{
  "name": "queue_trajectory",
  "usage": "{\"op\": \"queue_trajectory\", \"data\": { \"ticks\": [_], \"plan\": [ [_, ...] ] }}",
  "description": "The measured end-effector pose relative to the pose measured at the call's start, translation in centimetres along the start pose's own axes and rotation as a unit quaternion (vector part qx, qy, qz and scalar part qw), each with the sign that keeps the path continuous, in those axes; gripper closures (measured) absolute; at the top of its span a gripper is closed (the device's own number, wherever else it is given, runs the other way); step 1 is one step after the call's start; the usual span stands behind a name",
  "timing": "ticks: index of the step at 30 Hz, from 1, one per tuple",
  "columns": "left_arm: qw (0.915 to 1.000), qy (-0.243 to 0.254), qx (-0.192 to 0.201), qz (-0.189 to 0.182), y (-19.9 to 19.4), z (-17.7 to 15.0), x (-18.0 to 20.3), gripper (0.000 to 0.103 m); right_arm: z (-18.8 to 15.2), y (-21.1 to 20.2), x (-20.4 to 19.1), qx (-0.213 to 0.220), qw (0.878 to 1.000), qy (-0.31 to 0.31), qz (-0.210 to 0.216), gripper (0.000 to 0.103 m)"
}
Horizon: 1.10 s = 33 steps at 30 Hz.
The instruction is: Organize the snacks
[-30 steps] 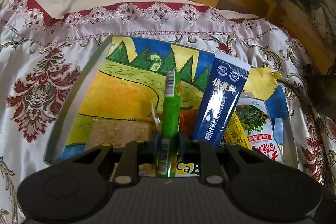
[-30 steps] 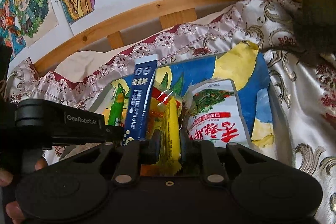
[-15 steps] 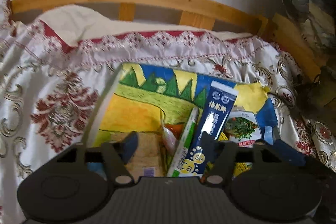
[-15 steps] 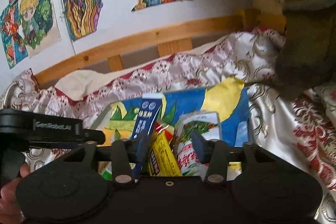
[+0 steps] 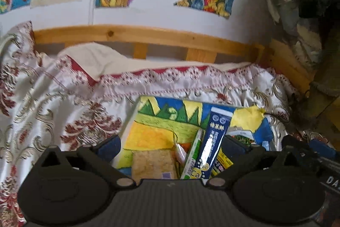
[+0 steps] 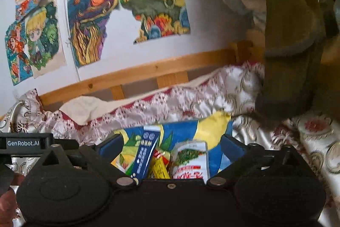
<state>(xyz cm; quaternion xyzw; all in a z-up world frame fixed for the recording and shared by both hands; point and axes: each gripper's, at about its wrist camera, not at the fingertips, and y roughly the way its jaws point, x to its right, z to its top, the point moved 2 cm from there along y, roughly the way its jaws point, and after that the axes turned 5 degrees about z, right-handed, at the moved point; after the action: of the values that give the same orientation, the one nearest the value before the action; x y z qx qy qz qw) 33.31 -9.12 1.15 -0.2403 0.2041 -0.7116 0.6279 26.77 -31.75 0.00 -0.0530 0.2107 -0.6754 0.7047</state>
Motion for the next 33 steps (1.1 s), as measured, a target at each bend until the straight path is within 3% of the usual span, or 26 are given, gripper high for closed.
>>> {"op": "queue_trajectory", "data": {
  "ticks": [8, 20, 33],
  "plan": [
    [0.9970, 0.015, 0.056, 0.051, -3.5, -0.8, 0.1, 0.000, 0.9, -3.3, -0.4, 0.046, 0.999, -0.006, 0.000, 0.001],
    [0.9886, 0.033, 0.106, 0.101, -12.7, -6.0, -1.6, 0.000, -0.9, -10.9, -2.7, 0.069, 0.998, -0.013, -0.002, 0.001],
    [0.9866, 0.014, 0.118, 0.112, -20.9, -11.5, -4.5, 0.000, -5.7, -20.4, -5.5, 0.060, 0.997, -0.044, -0.005, 0.001]
  ]
}}
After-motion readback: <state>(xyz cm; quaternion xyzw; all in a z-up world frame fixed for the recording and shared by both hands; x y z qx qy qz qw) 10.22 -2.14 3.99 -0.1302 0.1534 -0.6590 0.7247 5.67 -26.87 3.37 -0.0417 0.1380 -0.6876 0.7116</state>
